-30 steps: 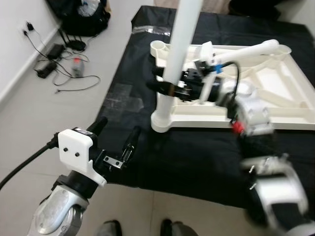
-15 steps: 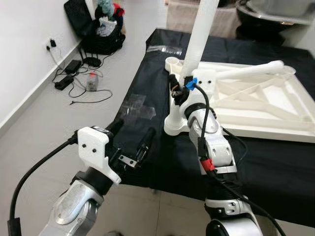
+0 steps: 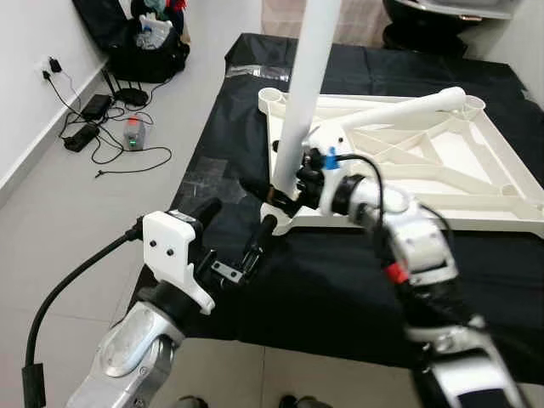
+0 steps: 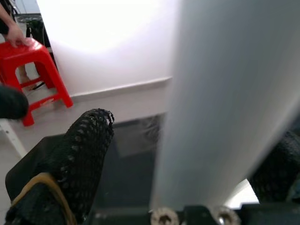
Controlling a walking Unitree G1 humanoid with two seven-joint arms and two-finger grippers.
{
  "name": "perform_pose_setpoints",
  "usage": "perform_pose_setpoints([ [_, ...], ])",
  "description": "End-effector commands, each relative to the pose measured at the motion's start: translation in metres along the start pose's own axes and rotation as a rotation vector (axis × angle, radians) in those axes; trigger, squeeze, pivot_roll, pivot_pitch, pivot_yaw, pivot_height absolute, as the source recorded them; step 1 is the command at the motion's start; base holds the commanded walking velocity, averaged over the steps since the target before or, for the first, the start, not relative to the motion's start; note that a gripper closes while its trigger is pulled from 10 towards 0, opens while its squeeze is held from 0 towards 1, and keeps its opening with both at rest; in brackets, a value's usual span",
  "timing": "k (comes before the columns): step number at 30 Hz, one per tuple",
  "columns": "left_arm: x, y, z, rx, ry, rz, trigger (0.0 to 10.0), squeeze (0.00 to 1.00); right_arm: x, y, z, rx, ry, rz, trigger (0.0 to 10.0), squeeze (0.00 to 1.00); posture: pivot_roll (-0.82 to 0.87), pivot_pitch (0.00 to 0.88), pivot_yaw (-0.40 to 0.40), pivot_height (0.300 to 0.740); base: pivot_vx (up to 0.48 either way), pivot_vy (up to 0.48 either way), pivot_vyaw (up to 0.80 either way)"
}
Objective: Building children table
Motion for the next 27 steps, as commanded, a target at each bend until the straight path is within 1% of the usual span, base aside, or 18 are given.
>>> perform_pose_setpoints([
  [1, 0.001, 0.002, 0.002, -0.011, 0.011, -0.006, 10.0, 0.0, 0.0, -0.002, -0.004, 0.062, -0.002, 0.0, 10.0, 1.0, 0.05, 0.186, -0.066, 0.74, 0.0, 0.0, 0.0],
  [2, 0.003, 0.003, 0.003, -0.015, 0.012, -0.008, 10.0, 0.0, 0.006, -0.001, 0.001, 0.077, 0.022, -0.003, 10.0, 1.0, 0.06, 0.202, -0.057, 0.74, 0.0, 0.0, 0.0],
  [3, 0.007, 0.004, 0.007, -0.023, 0.016, -0.009, 10.0, 0.0, 0.017, 0.0, 0.009, 0.097, 0.046, 0.01, 10.0, 0.0, 0.07, 0.214, -0.053, 0.74, 0.0, 0.0, 0.0],
  [4, 0.007, 0.004, 0.007, -0.023, 0.016, -0.009, 10.0, 0.0, 0.017, 0.0, 0.009, 0.097, 0.046, 0.01, 10.0, 0.0, 0.07, 0.214, -0.053, 0.74, 0.0, 0.0, 0.0],
  [5, 0.008, 0.005, 0.009, -0.026, 0.016, -0.009, 10.0, 0.0, 0.022, -0.001, 0.013, 0.087, 0.052, 0.021, 4.2, 0.0, 0.08, 0.223, -0.048, 0.74, 0.0, 0.0, 0.0],
  [6, 0.01, 0.005, 0.011, -0.029, 0.017, -0.01, 10.0, 0.0, 0.029, 0.0, 0.018, 0.084, 0.05, 0.036, 0.0, 0.0, 0.08, 0.227, -0.045, 0.74, 0.0, 0.0, 0.0],
  [8, 0.011, 0.005, 0.012, -0.031, 0.017, -0.01, 10.0, 0.0, 0.033, 0.001, 0.02, 0.089, 0.05, 0.044, 0.0, 0.0, 0.08, 0.228, -0.045, 0.74, 0.0, 0.0, 0.0],
  [9, 0.012, 0.005, 0.015, -0.034, 0.019, -0.01, 10.0, 0.0, 0.037, 0.007, 0.021, 0.113, 0.067, 0.038, 0.0, 0.0, 0.08, 0.23, -0.042, 0.74, 0.0, 0.0, 0.0],
  [13, 0.013, 0.003, 0.018, -0.037, 0.024, -0.005, 10.0, 0.0, 0.036, 0.016, 0.022, 0.15, 0.094, 0.01, 0.0, 0.0, 0.08, 0.235, -0.039, 0.74, 0.0, 0.0, 0.0],
  [16, 0.014, 0.001, 0.02, -0.046, 0.032, 0.002, 10.0, 0.0, 0.022, 0.023, 0.017, 0.177, 0.092, -0.045, 0.0, 0.0, 0.06, 0.233, -0.038, 0.74, 0.0, 0.0, 0.0],
  [17, 0.014, 0.001, 0.02, -0.046, 0.032, 0.002, 10.0, 0.0, 0.022, 0.023, 0.017, 0.177, 0.092, -0.045, 0.0, 0.0, 0.06, 0.233, -0.038, 0.74, 0.0, 0.0, 0.0],
  [18, 0.015, 0.001, 0.02, -0.049, 0.033, 0.004, 10.0, 0.0, 0.016, 0.025, 0.015, 0.169, 0.075, -0.057, 0.0, 0.0, 0.06, 0.233, -0.038, 0.74, 0.0, 0.0, 0.0],
  [20, 0.015, 0.001, 0.02, -0.049, 0.033, 0.004, 10.0, 0.0, 0.016, 0.025, 0.015, 0.169, 0.075, -0.057, 0.0, 0.0, 0.06, 0.233, -0.038, 0.74, 0.0, 0.0, 0.0],
  [22, 0.013, 0.001, 0.017, -0.048, 0.032, -0.002, 10.0, 0.0, -0.008, 0.02, 0.006, 0.069, 0.006, -0.062, 0.0, 0.0, 0.05, 0.211, -0.05, 0.74, 0.0, 0.0, 0.0],
  [24, 0.013, 0.001, 0.017, -0.048, 0.032, -0.002, 10.0, 0.0, -0.008, 0.02, 0.006, 0.069, 0.006, -0.062, 0.0, 0.0, 0.05, 0.211, -0.05, 0.74, 0.0, 0.0, 0.0],
  [25, 0.012, 0.001, 0.013, -0.037, 0.026, -0.002, 10.0, 0.0, -0.039, -0.001, -0.008, -0.155, -0.115, -0.028, 0.0, 0.0, 0.05, 0.186, -0.056, 0.74, 0.0, 0.0, 0.0],
  [26, 0.012, 0.001, 0.013, -0.037, 0.026, -0.002, 10.0, 0.0, -0.039, -0.001, -0.008, -0.155, -0.115, -0.028, 0.0, 0.0, 0.05, 0.186, -0.056, 0.74, 0.0, 0.0, 0.0],
  [27, 0.01, -0.001, 0.008, -0.024, 0.021, 0.0, 10.0, 0.0, -0.074, -0.003, -0.012, -0.501, -0.246, -0.025, 0.0, 0.0, 0.04, 0.159, -0.052, 0.74, 0.0, 0.0, 0.0],
])
Point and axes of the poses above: a point about 5 cm out from each wrist's last joint towards the gripper, its own y axis pointing back from the gripper into the wrist, its own x axis along the axis of the wrist's last joint, z = x × y, the point moved 4 cm from there along -y, pointing out of the wrist towards the gripper, and after that the axes turned 13 degrees about -y, right-handed, at the moved point
